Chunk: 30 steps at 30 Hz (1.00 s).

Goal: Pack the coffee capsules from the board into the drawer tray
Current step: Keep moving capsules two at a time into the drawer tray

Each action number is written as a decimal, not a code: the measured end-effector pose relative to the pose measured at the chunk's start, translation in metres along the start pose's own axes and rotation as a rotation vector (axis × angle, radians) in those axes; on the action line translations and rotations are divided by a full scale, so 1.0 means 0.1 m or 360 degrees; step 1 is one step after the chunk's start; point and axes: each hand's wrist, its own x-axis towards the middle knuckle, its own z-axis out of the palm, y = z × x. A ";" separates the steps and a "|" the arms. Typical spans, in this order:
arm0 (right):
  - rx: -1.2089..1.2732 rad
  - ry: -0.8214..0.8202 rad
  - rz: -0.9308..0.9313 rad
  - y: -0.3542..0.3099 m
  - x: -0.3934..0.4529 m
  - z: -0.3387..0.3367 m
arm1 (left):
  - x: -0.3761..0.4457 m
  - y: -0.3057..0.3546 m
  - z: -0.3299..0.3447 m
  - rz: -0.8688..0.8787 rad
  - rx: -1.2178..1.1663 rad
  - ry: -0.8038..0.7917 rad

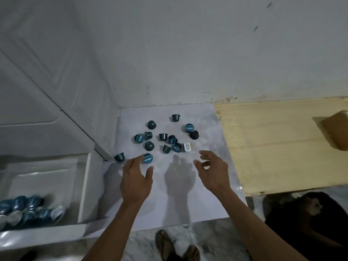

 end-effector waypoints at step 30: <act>-0.0129 0.0507 -0.0793 0.87 0.62 0.90 | 0.24 -0.54 0.91 0.0249 0.0030 0.0611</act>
